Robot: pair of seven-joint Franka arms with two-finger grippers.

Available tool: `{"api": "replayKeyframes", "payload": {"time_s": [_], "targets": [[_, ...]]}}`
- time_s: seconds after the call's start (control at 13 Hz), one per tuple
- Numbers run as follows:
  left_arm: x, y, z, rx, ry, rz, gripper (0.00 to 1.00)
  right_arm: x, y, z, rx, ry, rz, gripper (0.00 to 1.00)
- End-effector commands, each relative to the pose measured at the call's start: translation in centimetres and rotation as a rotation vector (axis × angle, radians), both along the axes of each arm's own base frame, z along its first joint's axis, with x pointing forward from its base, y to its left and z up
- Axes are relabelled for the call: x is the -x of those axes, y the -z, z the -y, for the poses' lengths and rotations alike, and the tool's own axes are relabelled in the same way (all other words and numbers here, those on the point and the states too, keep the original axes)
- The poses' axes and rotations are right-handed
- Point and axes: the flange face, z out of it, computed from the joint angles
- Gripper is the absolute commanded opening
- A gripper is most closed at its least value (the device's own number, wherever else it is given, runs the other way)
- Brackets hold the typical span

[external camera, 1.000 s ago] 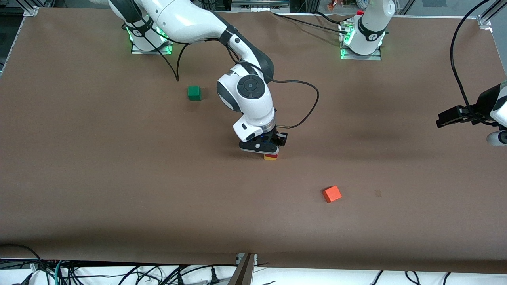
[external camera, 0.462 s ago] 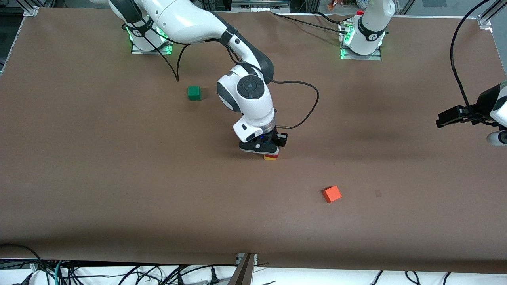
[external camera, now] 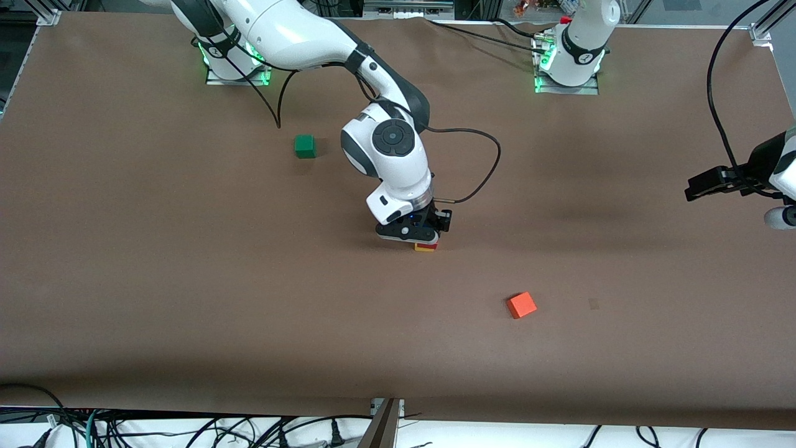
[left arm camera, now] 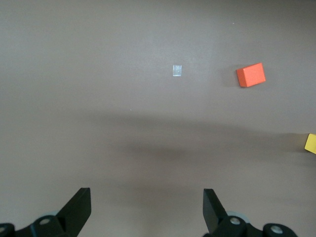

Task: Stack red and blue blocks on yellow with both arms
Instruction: 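Lower the blue cube onto the red cube and open the right gripper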

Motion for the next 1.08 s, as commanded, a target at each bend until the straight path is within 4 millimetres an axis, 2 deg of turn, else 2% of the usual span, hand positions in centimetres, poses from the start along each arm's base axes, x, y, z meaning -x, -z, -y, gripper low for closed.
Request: {"api": "replayKeyframes", "payload": {"time_s": [0.0, 0.23, 0.31, 0.38, 0.46, 0.62, 0.69, 0.77, 0.92, 1.0], "targets": [[0.2, -0.1, -0.3, 0.023, 0.013, 0.01, 1.0, -0.3, 0.0, -0.5, 0.002, 0.001, 0.023, 0.81], [0.2, -0.1, -0.2, 0.023, 0.014, 0.01, 1.0, -0.6, -0.8, 0.0, 0.006, 0.004, 0.017, 0.86], [0.2, -0.1, -0.2, 0.023, 0.014, 0.01, 1.0, -0.6, -1.8, 0.3, 0.016, 0.005, 0.009, 0.99], [0.2, -0.1, -0.2, 0.023, 0.014, 0.01, 1.0, -0.7, -2.9, 0.7, 0.023, 0.007, 0.003, 0.99], [0.2, -0.1, -0.2, 0.023, 0.014, 0.01, 1.0, -0.7, -4.5, 1.1, 0.033, 0.01, -0.006, 0.99], [0.2, -0.1, -0.2, 0.023, 0.014, 0.01, 1.0, -1.7, -7.4, 3.4, 0.043, 0.039, -0.036, 1.0], [0.1, -0.1, -0.2, 0.024, 0.013, 0.009, 1.0, -1.9, -10.6, 4.4, 0.031, 0.052, -0.03, 1.0], [0.2, -0.1, -0.2, 0.023, 0.014, 0.01, 1.0, -2.5, -12.6, 6.0, 0.033, 0.073, -0.035, 1.0], [0.2, -0.1, -0.2, 0.023, 0.014, 0.01, 1.0, -4.8, -15.9, 12.0, 0.049, 0.113, -0.108, 1.0], [0.1, -0.1, -0.3, 0.024, 0.013, 0.009, 1.0, -5.3, -17.8, 14.8, 0.056, 0.078, -0.155, 1.0]]}}
